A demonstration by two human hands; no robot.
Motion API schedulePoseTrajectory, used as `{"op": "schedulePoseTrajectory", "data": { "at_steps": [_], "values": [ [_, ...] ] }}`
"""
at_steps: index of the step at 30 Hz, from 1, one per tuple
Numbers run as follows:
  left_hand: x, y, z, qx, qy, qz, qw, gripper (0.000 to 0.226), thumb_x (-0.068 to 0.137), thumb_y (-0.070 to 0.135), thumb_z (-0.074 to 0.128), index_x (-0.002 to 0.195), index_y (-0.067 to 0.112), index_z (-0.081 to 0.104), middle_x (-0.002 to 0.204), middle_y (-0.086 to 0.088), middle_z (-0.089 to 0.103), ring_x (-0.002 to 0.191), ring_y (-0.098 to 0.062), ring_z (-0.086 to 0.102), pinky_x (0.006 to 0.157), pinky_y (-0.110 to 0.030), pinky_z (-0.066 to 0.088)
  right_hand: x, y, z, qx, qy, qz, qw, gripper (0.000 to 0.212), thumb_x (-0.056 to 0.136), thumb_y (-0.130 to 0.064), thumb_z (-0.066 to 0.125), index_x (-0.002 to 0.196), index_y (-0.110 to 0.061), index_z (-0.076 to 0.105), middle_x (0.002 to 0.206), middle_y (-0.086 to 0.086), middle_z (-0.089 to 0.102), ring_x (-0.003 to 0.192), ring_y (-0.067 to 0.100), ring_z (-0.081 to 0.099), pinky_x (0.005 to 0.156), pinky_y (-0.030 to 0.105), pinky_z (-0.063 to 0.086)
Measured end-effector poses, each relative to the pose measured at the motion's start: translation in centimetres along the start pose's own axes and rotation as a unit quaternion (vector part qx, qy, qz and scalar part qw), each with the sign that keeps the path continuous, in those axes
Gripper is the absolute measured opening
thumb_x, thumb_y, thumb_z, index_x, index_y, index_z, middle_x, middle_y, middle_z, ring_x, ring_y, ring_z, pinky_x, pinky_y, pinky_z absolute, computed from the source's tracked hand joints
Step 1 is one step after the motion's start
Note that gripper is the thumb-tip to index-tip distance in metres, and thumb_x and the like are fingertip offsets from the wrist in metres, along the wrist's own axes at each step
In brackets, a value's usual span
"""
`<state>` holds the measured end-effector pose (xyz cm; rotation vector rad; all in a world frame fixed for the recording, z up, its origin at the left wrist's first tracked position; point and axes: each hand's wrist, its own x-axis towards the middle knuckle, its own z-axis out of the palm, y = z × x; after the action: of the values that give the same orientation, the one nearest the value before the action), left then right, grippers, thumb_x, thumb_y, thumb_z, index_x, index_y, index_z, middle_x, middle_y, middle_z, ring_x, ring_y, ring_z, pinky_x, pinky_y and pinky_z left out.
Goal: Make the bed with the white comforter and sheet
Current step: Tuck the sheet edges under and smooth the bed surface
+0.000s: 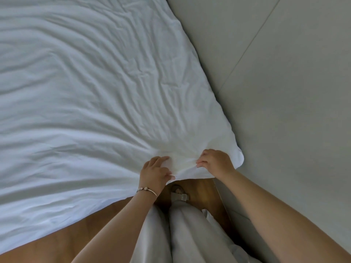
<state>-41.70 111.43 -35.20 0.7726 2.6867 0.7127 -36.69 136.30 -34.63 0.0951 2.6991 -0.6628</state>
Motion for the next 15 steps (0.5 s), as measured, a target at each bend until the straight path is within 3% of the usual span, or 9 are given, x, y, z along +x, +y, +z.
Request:
{"op": "schedulePoseTrajectory", "data": {
  "at_steps": [3,6,10,15],
  "values": [
    [-1.5,0.8,-0.6,-0.014,-0.019,-0.046,0.999,0.014,0.074,0.042,0.07,0.073,0.03,0.076,0.089,0.013,0.067,0.089,-0.01,0.055,0.072,-0.022,0.039,-1.1,0.3,-0.4,-0.024,-0.03,-0.047,0.998,0.019,0.094,-0.03,0.061,0.097,-0.021,0.077,0.101,-0.007,0.07,0.095,0.012,0.059,0.083,0.026,0.042],
    [-1.7,1.9,-1.0,-0.036,-0.095,-0.122,0.987,0.017,0.093,0.035,0.059,0.096,0.028,0.074,0.1,0.012,0.066,0.099,-0.008,0.057,0.078,-0.019,0.039,-1.5,0.3,-0.2,-0.064,-0.034,-0.071,0.995,0.014,0.096,-0.02,0.058,0.094,-0.019,0.072,0.091,-0.004,0.066,0.085,0.015,0.059,0.072,0.022,0.038],
    [-1.4,3.1,-0.3,-0.023,-0.182,-0.16,0.97,0.016,0.094,0.032,0.056,0.097,0.027,0.071,0.106,0.007,0.068,0.102,-0.017,0.06,0.081,-0.023,0.039,-2.4,0.3,1.0,-0.105,-0.111,-0.048,0.987,0.02,0.092,-0.001,0.051,0.095,-0.017,0.063,0.088,-0.008,0.052,0.083,0.012,0.05,0.068,0.021,0.032],
    [-0.5,2.2,0.6,0.015,-0.295,-0.17,0.94,0.02,0.092,0.033,0.057,0.105,0.028,0.071,0.115,0.003,0.067,0.108,-0.02,0.06,0.086,-0.025,0.044,-1.5,-0.2,2.2,-0.094,-0.193,-0.017,0.977,0.024,0.093,-0.001,0.05,0.103,-0.017,0.065,0.098,-0.008,0.058,0.094,0.012,0.055,0.081,0.023,0.042]
  ]
}}
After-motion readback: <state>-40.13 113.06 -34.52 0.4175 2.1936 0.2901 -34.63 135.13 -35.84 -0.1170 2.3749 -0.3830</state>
